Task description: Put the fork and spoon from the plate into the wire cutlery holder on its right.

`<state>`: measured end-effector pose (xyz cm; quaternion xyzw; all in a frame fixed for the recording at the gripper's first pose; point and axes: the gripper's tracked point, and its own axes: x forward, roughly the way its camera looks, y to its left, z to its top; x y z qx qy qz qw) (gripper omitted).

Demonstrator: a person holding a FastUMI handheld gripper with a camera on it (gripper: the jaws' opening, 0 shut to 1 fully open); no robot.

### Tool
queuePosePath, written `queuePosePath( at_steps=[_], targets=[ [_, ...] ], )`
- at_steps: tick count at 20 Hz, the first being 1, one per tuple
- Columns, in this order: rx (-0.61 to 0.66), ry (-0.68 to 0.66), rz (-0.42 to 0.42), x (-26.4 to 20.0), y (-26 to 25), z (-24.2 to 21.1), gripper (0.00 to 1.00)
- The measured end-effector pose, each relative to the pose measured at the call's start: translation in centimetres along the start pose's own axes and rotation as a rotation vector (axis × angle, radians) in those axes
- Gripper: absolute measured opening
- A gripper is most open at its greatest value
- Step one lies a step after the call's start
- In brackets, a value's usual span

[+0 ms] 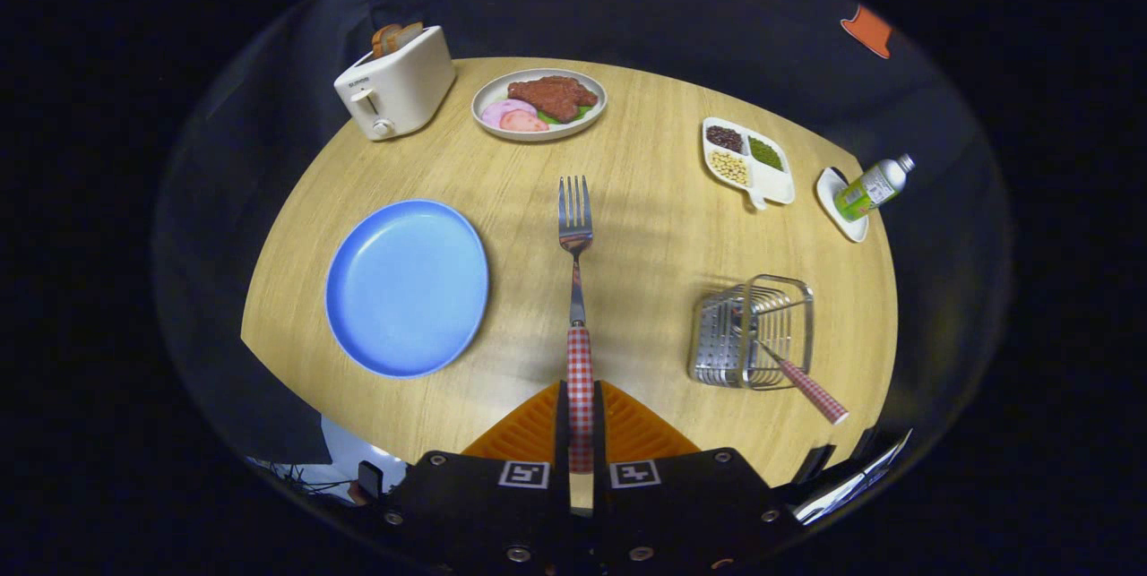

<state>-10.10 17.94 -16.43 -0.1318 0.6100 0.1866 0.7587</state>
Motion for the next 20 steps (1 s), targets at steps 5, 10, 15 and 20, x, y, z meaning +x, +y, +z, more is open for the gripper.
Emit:
queuePosePath(
  at_steps=[5, 10, 15, 20],
  targets=[
    [-0.015, 0.038, -0.063, -1.6, -6.3, -1.8, 0.1],
    [-0.068, 0.123, -0.106, -2.4, -10.4, -4.0, 0.1],
    [-0.119, 0.23, -0.127, -2.7, -12.0, -5.1, 0.1],
    [-0.149, 0.35, -0.138, -2.4, -14.2, -6.4, 0.1]
  ],
)
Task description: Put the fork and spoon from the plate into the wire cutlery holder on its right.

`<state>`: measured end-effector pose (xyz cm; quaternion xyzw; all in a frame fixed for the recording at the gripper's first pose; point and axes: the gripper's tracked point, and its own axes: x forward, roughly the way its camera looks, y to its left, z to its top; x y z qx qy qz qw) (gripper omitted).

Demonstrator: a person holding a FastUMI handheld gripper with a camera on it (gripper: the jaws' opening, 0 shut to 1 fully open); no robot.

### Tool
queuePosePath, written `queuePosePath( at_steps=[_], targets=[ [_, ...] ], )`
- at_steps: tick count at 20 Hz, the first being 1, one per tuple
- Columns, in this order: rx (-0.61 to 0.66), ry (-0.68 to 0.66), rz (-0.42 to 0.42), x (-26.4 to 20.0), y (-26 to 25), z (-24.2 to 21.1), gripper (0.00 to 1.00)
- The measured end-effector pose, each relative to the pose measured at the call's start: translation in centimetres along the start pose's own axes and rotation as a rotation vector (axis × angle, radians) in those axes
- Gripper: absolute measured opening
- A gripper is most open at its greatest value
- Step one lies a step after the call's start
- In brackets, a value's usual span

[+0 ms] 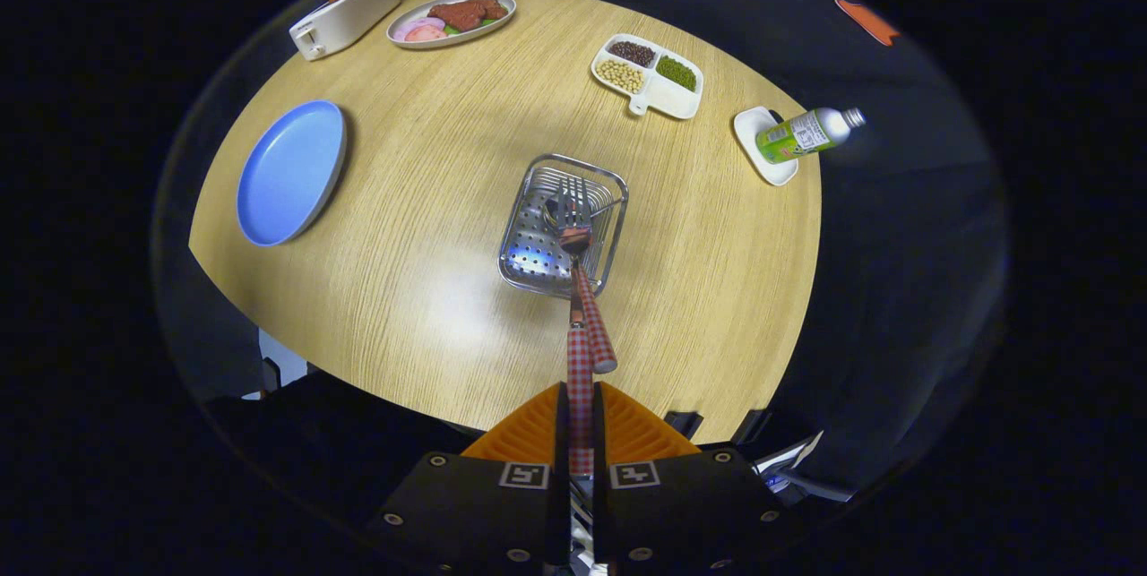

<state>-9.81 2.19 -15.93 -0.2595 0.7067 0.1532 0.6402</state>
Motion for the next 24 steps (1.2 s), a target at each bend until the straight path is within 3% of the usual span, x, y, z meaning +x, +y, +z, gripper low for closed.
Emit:
queuePosePath(
  at_steps=[3, 14, 24],
  targets=[
    [-0.036, 0.052, 0.018, -0.2, 0.1, 0.1, 0.1],
    [-0.241, 0.222, -0.044, -0.5, -2.3, 2.7, 0.1],
    [-0.345, 0.361, -0.006, -0.1, -1.8, 4.1, 0.1]
  ],
)
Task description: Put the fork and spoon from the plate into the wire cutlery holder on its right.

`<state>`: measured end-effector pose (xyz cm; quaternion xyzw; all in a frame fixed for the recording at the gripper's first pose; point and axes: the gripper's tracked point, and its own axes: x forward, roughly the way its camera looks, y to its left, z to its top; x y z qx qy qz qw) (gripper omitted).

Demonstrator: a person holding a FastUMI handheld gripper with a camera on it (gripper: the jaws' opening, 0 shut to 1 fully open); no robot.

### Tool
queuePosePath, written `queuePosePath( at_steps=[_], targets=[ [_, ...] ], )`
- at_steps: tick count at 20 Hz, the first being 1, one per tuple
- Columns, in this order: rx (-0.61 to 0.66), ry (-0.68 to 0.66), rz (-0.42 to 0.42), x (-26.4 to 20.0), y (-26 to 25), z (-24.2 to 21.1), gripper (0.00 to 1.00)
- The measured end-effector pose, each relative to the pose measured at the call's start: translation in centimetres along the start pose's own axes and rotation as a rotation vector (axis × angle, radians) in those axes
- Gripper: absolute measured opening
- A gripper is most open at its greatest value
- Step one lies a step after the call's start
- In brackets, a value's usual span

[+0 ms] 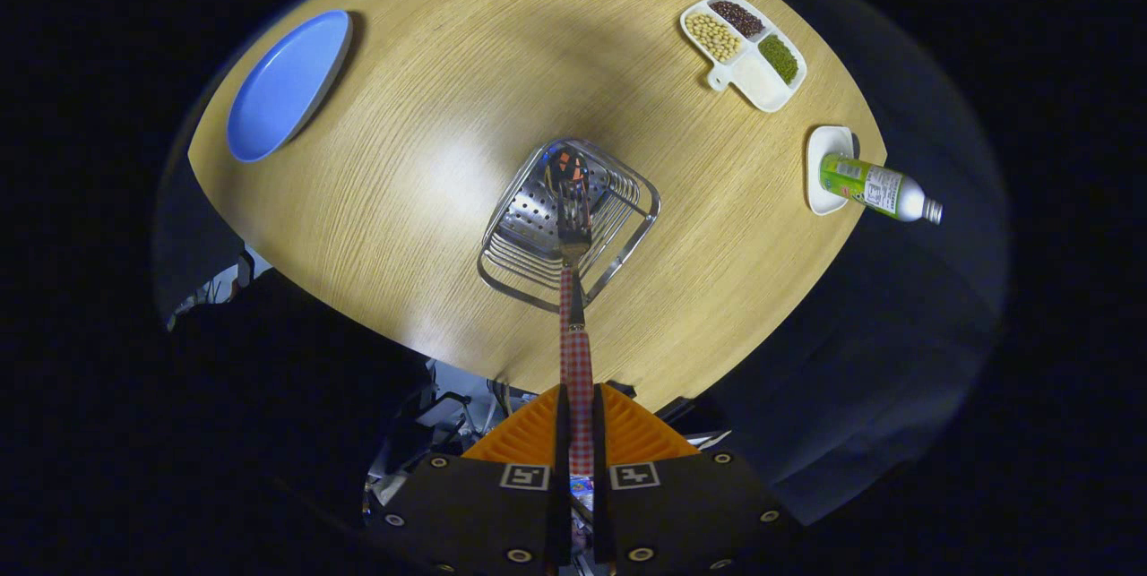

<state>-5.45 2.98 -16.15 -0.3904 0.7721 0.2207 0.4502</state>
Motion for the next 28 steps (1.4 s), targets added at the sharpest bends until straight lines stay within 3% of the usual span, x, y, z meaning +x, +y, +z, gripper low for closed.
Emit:
queuePosePath(
  at_steps=[5, 10, 11, 15, 20, 22, 25, 28],
  targets=[
    [0.006, -0.027, 0.027, 0.3, -0.3, 1.7, 0.11],
    [0.043, -0.158, 0.042, -0.4, -0.2, 4.2, 0.16],
    [0.046, -0.195, 0.049, -0.8, 0.2, 4.8, 0.21],
    [0.153, -0.392, 0.094, -3.1, 0.5, 7.3, 0.3],
    [0.26, -0.656, 0.051, -6.5, -0.6, 8.5, 0.32],
    [0.286, -0.778, 0.041, -7.6, -0.4, 8.8, 0.4],
    [0.352, -0.973, -0.025, -10.2, -0.6, 8.7, 0.56],
    [0.409, -1.178, -0.127, -13.4, -1.2, 8.3, 0.6]
  ],
)
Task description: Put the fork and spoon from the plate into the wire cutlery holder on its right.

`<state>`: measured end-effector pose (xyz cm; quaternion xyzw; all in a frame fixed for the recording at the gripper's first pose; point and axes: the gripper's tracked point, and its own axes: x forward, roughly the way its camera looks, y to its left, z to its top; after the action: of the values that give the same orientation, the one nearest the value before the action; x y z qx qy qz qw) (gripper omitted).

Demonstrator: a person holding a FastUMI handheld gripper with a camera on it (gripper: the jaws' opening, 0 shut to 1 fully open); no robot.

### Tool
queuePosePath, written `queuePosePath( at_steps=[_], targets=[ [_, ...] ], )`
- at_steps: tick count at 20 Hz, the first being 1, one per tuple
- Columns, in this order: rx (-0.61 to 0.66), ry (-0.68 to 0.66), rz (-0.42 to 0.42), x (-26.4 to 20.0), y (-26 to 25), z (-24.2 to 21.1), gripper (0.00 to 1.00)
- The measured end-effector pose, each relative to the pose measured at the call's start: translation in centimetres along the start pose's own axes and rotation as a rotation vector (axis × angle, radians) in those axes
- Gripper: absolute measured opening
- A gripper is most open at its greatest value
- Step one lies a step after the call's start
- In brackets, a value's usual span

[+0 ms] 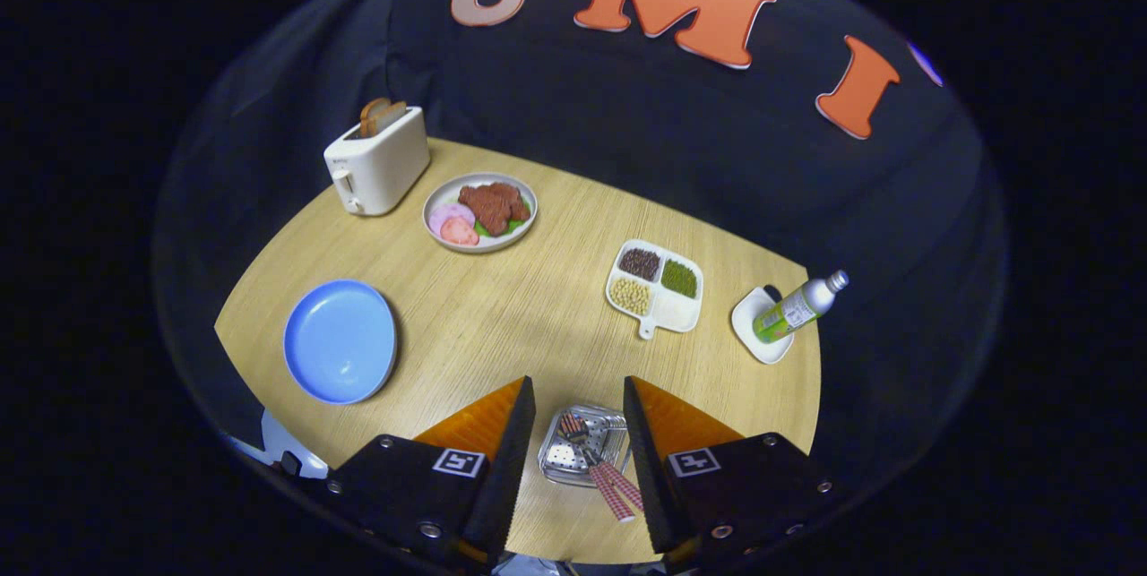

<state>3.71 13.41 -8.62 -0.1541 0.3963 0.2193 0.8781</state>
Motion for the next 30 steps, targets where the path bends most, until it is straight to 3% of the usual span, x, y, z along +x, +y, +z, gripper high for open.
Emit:
queuePosePath(
  at_steps=[7, 10, 17, 21, 30],
  targets=[
    [-0.029, -0.522, -0.204, -5.1, -1.9, 5.6, 0.85],
    [0.02, -0.656, -0.237, -5.9, -2.1, 6.0, 0.85],
    [0.134, -0.843, -0.275, -8.9, -3.7, 4.6, 0.87],
    [0.214, -0.87, -0.255, -8.2, -4.5, 3.6, 0.87],
    [0.198, -0.92, -0.261, -8.4, -4.5, 3.6, 0.91]
  ],
)
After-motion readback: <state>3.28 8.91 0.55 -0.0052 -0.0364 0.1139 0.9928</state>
